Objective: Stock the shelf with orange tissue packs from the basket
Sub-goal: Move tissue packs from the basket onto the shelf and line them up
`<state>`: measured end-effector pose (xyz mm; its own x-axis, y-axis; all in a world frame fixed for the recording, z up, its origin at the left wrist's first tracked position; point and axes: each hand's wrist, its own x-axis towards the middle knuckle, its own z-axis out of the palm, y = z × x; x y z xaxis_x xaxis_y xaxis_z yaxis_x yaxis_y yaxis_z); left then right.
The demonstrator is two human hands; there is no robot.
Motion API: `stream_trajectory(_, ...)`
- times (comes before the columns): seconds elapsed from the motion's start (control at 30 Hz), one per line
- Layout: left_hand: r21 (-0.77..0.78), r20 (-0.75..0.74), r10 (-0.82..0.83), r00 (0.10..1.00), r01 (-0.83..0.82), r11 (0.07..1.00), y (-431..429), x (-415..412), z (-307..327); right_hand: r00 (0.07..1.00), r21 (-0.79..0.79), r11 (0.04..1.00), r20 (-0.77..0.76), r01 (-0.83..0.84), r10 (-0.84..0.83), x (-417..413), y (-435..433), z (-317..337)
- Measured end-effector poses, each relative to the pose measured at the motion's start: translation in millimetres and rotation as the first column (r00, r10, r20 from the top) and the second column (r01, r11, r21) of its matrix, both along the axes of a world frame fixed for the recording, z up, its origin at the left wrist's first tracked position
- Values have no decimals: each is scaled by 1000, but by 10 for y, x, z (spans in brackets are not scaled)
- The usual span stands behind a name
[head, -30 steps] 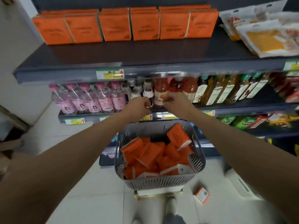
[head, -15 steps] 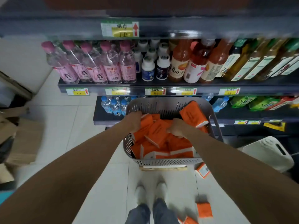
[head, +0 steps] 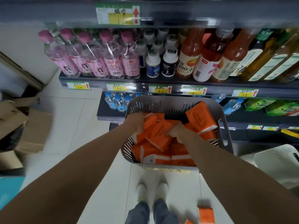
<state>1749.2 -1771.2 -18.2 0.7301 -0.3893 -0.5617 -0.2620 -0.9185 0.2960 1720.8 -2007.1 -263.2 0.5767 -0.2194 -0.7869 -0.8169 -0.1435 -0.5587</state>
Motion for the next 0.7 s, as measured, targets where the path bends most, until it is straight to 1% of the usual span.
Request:
stream_trajectory(0.03, 15, -3, 11, 1000, -11, 1000, -4, -2, 72, 1000, 40, 999, 6, -2, 2, -210, 344, 1290)
stream_trajectory(0.07, 27, -3, 21, 1000, -21, 999, -8, 2, 161, 998, 42, 997, 35, -62, 60, -371, 759, 2303)
stream_trajectory(0.1, 25, 8, 33, 999, -33, 999, -15, 18, 261, 998, -48, 997, 25, -64, 66, -416, 773, 2580)
stream_trajectory(0.17, -26, 42, 61, 997, -60, 998, -29, 41, 566, 999, -132, 990, -11, -53, 52, -276, 732, 2966)
stream_trajectory(0.23, -46, 84, 70, 994, -66, 997, -36, 87, 913, 990, -243, 960, -10, -140, 142, -239, 705, 3360)
stream_trajectory(0.3, -86, 125, 130, 984, -119, 989, -16, 110, 1293, 974, -274, 940, 39, -203, 222, -171, 677, 3750)
stream_trajectory(0.37, -203, 147, 243, 959, -211, 956, 2, 124, 1662, 951, -348, 916, 157, -201, 268, -83, 664, 4086)
stream_trajectory(0.43, -317, 150, 337, 929, -278, 907, 41, 101, 2034, 915, -412, 888, 242, -205, 324, -29, 704, 4454)
stream_trajectory(0.5, -387, 178, 382, 907, -292, 874, 111, 88, 2386, 865, -463, 869, 348, -177, 361, 16, 750, 4831)
stream_trajectory(0.57, -440, 233, 421, 877, -291, 850, 207, 84, 2706, 815, -497, 853, 423, -156, 396, 66, 797, 5167)
stream_trajectory(0.63, -503, 291, 472, 832, -286, 815, 323, 102, 2984, 776, -512, 850, 485, -122, 403, 146, 842, 5478)
stream_trajectory(0.7, -573, 323, 515, 794, -269, 774, 425, 140, 3223, 716, -509, 858, 570, -77, 402, 238, 894, 5741)
